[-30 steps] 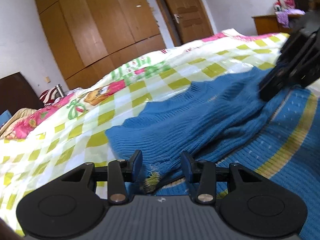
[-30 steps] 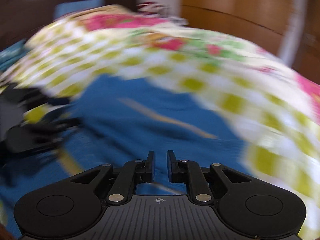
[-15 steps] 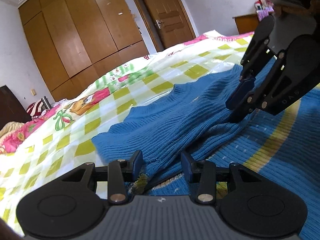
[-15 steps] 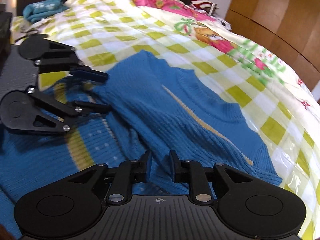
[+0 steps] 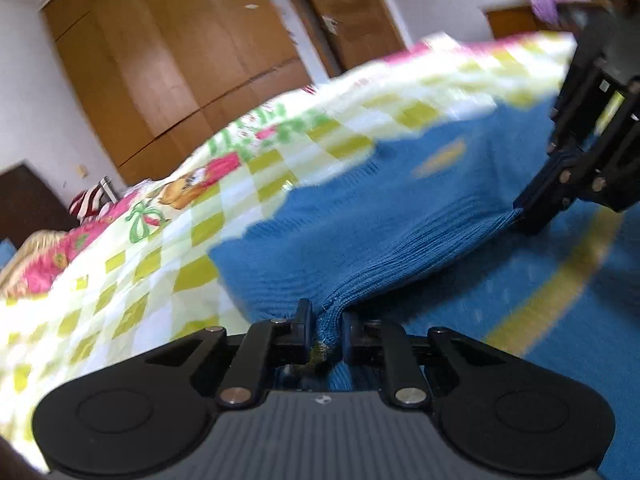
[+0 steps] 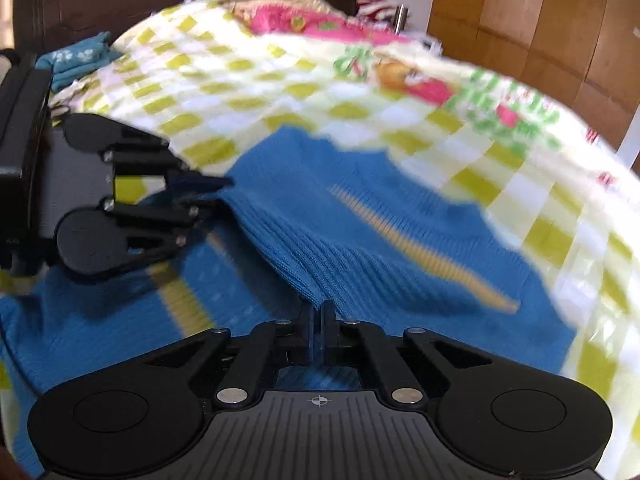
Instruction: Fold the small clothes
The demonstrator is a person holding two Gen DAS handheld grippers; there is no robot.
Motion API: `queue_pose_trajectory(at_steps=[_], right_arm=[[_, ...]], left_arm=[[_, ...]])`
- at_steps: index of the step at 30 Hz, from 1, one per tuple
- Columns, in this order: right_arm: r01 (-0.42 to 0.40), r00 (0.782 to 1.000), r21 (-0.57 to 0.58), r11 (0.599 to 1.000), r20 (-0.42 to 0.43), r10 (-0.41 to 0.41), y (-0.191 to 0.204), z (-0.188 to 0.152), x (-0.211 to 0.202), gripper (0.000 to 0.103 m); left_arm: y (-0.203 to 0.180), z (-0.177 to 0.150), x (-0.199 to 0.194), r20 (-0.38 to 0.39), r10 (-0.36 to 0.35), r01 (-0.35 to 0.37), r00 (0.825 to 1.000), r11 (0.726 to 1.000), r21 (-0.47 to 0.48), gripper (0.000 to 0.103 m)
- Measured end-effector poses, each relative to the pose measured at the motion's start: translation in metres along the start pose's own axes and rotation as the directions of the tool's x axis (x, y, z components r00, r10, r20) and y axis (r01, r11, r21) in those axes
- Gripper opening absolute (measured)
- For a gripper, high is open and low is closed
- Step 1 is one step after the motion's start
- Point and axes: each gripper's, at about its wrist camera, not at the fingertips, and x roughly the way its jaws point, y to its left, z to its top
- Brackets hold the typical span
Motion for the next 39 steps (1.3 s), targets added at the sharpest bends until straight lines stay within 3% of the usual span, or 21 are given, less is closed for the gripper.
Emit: queue_pose_trajectory(at_steps=[2, 5, 9, 14, 17, 21, 24, 27, 33, 36, 39], right_arm=[[0.005, 0.998, -0.022, 1.0, -0.06, -0.007, 0.003, -0.009, 0.016, 0.003], [-0.019, 0.998, 0.016, 1.0, -0.06, 0.02, -0.004, -0.006, 0.016, 0.009], [-0.06, 0.998, 0.089, 0.994, -0.005, 0.061, -0.016, 0.003, -0.016, 0.013], [-0.076, 0.994, 0.213, 0.974, 0.097, 0.056, -0.037, 0.009, -0.029, 0.016], [-0.031, 0.997, 0.259, 0.965, 0.075, 0.012, -0.05, 0.013, 0.006, 0.016], [0.111, 0.993, 0.268, 0.957, 0.004, -0.117, -0.074, 0.003, 0.04, 0.008], [0.129, 0.99, 0.335, 0.934, 0.014, -0.142, -0.093, -0.008, 0.031, 0.006], [0.087, 0.995, 0.384, 0.919, 0.016, -0.101, -0.099, -0.01, 0.015, 0.018], [0.063, 0.992, 0.298, 0.953, 0.089, -0.093, -0.094, -0.005, -0.02, 0.022], [0.076, 0.994, 0.217, 0.973, 0.061, -0.092, -0.095, 0.007, -0.007, 0.026], [0.069, 0.998, 0.179, 0.981, -0.024, -0.065, -0.099, 0.013, 0.017, 0.026]], left_arm=[[-0.004, -0.002, -0.002, -0.001, 0.002, -0.002, 1.0, 0.999, 0.053, 0.033], [0.005, -0.001, -0.011, -0.015, -0.029, 0.03, 0.999, 0.998, 0.051, 0.035], [0.026, 0.001, -0.031, -0.025, -0.07, 0.07, 0.997, 0.997, -0.022, 0.036], [0.037, 0.03, -0.029, 0.07, -0.116, 0.126, 0.991, 0.98, -0.155, 0.037], [0.024, 0.048, -0.003, 0.12, -0.145, 0.164, 0.982, 0.972, -0.17, 0.038], [0.008, 0.037, 0.041, 0.006, -0.133, 0.133, 0.991, 0.983, -0.129, 0.041], [0.013, 0.029, 0.036, 0.01, -0.13, 0.13, 0.992, 0.984, -0.121, 0.042], [0.024, 0.033, 0.021, 0.037, -0.151, 0.155, 0.988, 0.979, -0.131, 0.042], [0.037, 0.061, 0.033, 0.082, -0.178, 0.186, 0.981, 0.976, -0.109, 0.043], [0.034, 0.067, 0.059, 0.031, -0.199, 0.201, 0.98, 0.977, -0.069, 0.045], [0.028, 0.063, 0.071, -0.024, -0.238, 0.237, 0.971, 0.971, -0.022, 0.044]])
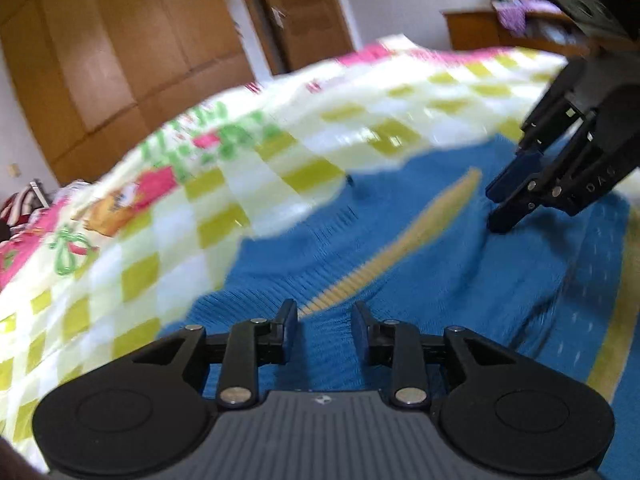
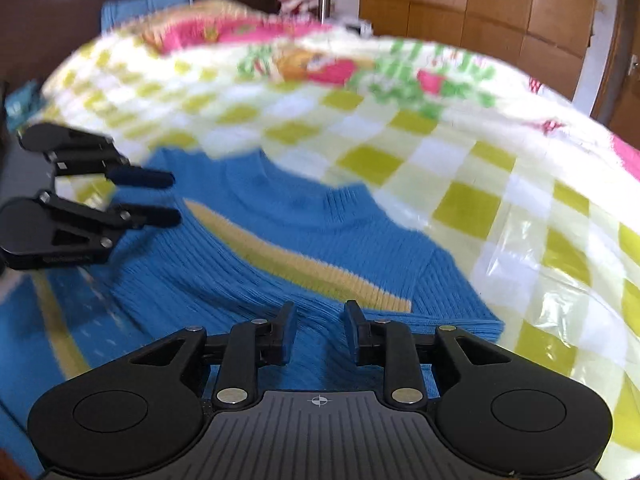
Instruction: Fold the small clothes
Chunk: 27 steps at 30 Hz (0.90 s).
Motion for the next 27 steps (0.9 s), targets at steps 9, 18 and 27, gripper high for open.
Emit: queue_pose_trajectory(at_steps=[9, 18, 27], right_arm=[[-0.12, 0.99, -0.015, 0.993, -0.077, 0.119, -0.01, 0.009, -0.004, 0.026], [-0.175, 0.978, -0.175, 0.969, -0.143, 0.151, 0.005, 0.021, 0.032, 0.048], [-0.263, 0.964, -0.04, 0.964, -0.047, 0.261, -0.019, 0.039, 0.012, 0.047]], left_arm=[[0.007, 0.001, -0.008, -0.012, -0.012, 0.013, 1.0, 1.0, 0.013, 0.04], [0.003, -0.001, 0.003, -0.036, -0.011, 0.014, 0.999, 0.997, 0.079, 0.04], [0.008, -0.002, -0.001, -0.032, -0.005, 0.007, 0.999, 0.998, 0.062, 0.041]])
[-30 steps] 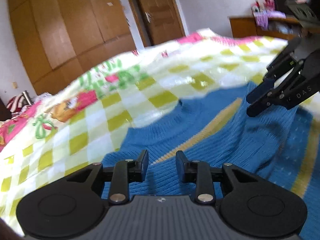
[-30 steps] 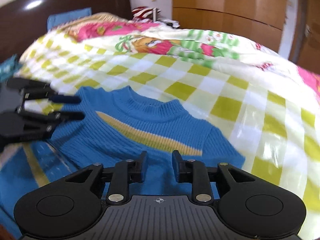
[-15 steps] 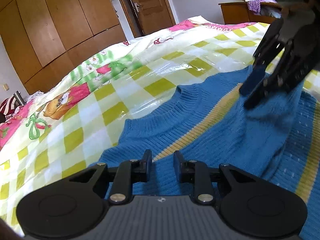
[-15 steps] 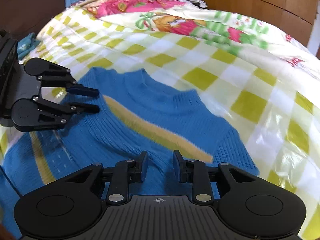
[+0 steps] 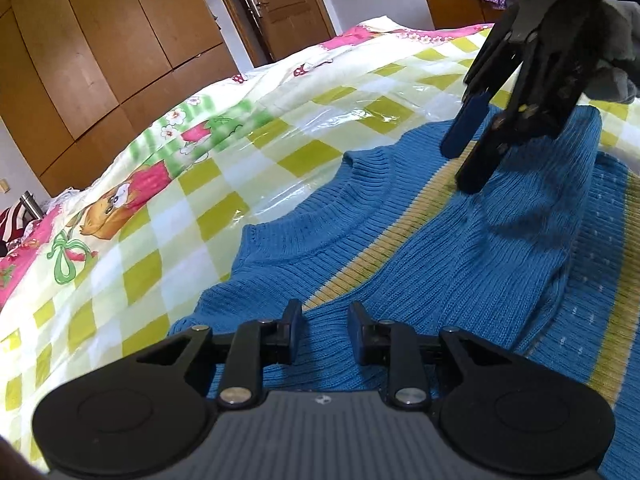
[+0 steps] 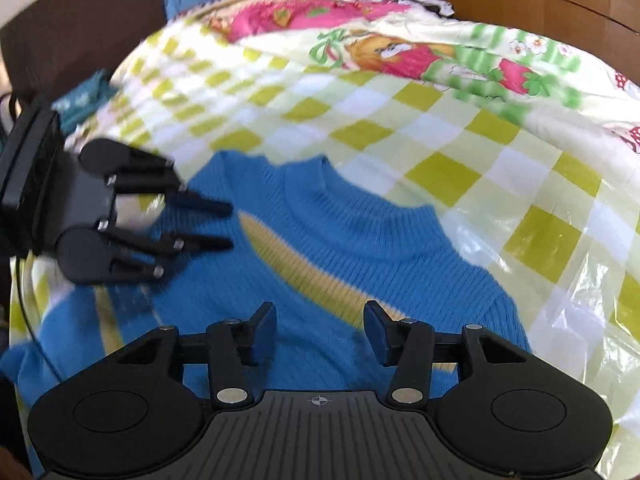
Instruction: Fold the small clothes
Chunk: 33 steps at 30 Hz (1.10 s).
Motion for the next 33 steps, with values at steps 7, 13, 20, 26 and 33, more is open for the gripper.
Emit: queue_pose_trajectory(at_steps=[7, 13, 20, 26, 33], right_arm=[[-0.04, 0.987, -0.085, 0.996, -0.159, 0.026, 0.01, -0.002, 0.036, 0.042], [0.019, 0.983, -0.137, 0.99, -0.177, -0.044, 0.022, 0.004, 0.044, 0.013], [0.143, 0.981, -0.152, 0.978, -0.111, -0.161, 0.027, 0.014, 0.034, 0.007], [0.207, 0.975, -0.067, 0.976, -0.073, -0.211, 0.016, 0.004, 0.054, 0.013], [0.25, 0.964, -0.019, 0.968, 0.099, -0.247, 0.035, -0.017, -0.016, 0.017]], left_arm=[[-0.005, -0.003, -0.001, 0.004, 0.011, -0.011, 1.0, 1.0, 0.006, 0.041], [-0.004, -0.004, -0.003, 0.015, 0.025, -0.025, 1.0, 1.0, -0.013, 0.041], [0.001, -0.009, -0.005, 0.039, 0.146, -0.143, 0.989, 0.987, -0.069, 0.041], [0.003, -0.013, -0.004, 0.007, 0.166, -0.166, 0.986, 0.984, -0.066, 0.042], [-0.007, -0.007, -0.03, 0.074, 0.125, -0.119, 0.989, 0.99, -0.081, 0.042]])
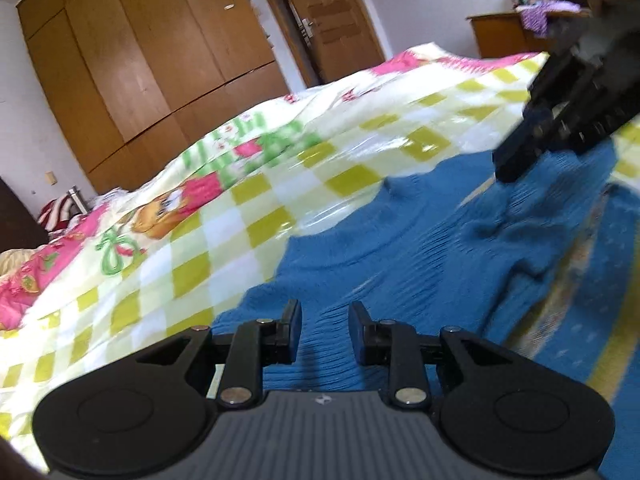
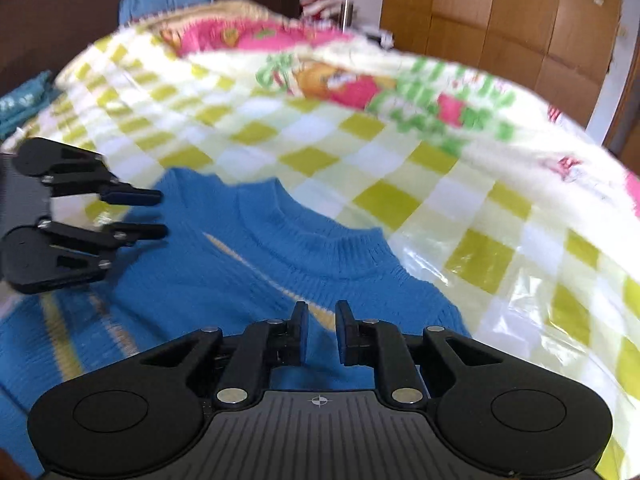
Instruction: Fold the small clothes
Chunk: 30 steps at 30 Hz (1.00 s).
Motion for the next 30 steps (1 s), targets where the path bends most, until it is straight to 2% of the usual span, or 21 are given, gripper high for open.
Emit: queue_pose_trajectory(at_steps=[2, 4, 6, 7, 10, 12, 14, 16, 18, 19, 21, 24, 26, 30], right_arm=[[-0.022, 1.0, -0.006, 1.0, 0.002, 0.022, 0.008, -0.012, -0.008, 0.016], [-0.022, 0.998, -0.005, 1.0, -0.064, 0.022, 0.011, -0.026, -0.001, 0.013], [0.023, 0.991, 0.029, 0.999, -0.13, -0.019, -0.001, -0.045, 0.008, 0.013], [0.03, 0.992, 0.048, 0.998, -0.124, -0.024, -0.011, -0.054, 0.007, 0.008], [0.054, 0.993, 0.133, 0.99, -0.114, -0.039, -0.03, -0.059, -0.004, 0.008], [0.084, 0.991, 0.127, 0.988, -0.112, -0.069, -0.029, -0.058, -0.011, 0.008], [0.086, 0.994, 0.128, 0.988, -0.081, -0.076, -0.021, -0.054, -0.021, 0.017], [0.078, 0.996, 0.12, 0.99, -0.044, -0.073, -0.013, -0.056, -0.029, 0.016], [0.1, 0.994, 0.127, 0.987, -0.061, -0.092, -0.018, -0.065, -0.023, 0.016], [0.115, 0.991, 0.146, 0.983, -0.081, -0.104, -0.023, -0.071, -0.018, 0.01], [0.086, 0.995, 0.244, 0.966, -0.069, -0.071, -0.038, -0.076, -0.017, 0.009], [0.076, 0.997, 0.309, 0.948, -0.026, -0.072, -0.044, -0.075, -0.035, 0.016], [0.067, 0.997, 0.346, 0.936, 0.015, -0.077, -0.048, -0.079, -0.047, 0.017], [0.121, 0.993, 0.392, 0.912, -0.036, -0.117, -0.06, -0.088, -0.038, 0.018]], left_arm=[[-0.011, -0.004, 0.003, -0.026, -0.023, 0.024, 0.999, 0.999, 0.037, 0.042], [-0.017, -0.015, 0.009, -0.088, -0.026, 0.033, 0.996, 0.996, 0.079, 0.042], [-0.015, -0.026, 0.005, -0.085, -0.029, 0.036, 0.996, 0.996, 0.085, 0.042], [-0.01, -0.029, 0.002, -0.087, -0.03, 0.036, 0.996, 0.997, 0.073, 0.043], [-0.001, -0.026, -0.002, -0.103, -0.014, 0.017, 0.995, 1.0, 0.023, 0.046], [0.001, -0.02, -0.007, -0.093, 0.003, -0.004, 0.996, 1.0, -0.007, 0.046], [-0.002, -0.017, -0.012, -0.066, 0.006, -0.007, 0.998, 1.0, -0.014, 0.046], [-0.006, -0.02, -0.008, -0.093, 0.002, -0.003, 0.996, 1.0, -0.015, 0.046], [-0.006, -0.03, -0.001, -0.113, 0.007, -0.008, 0.994, 1.0, -0.012, 0.047], [-0.005, -0.032, -0.003, -0.107, 0.007, -0.009, 0.994, 1.0, -0.019, 0.047], [-0.002, -0.032, -0.008, -0.108, 0.01, -0.015, 0.994, 0.999, -0.04, 0.047], [0.001, -0.032, -0.017, -0.102, 0.021, -0.027, 0.995, 0.998, -0.063, 0.046], [0.0, -0.035, -0.017, -0.12, 0.021, -0.03, 0.993, 0.997, -0.067, 0.047], [-0.002, -0.035, -0.017, -0.13, 0.032, -0.04, 0.991, 0.997, -0.059, 0.047]])
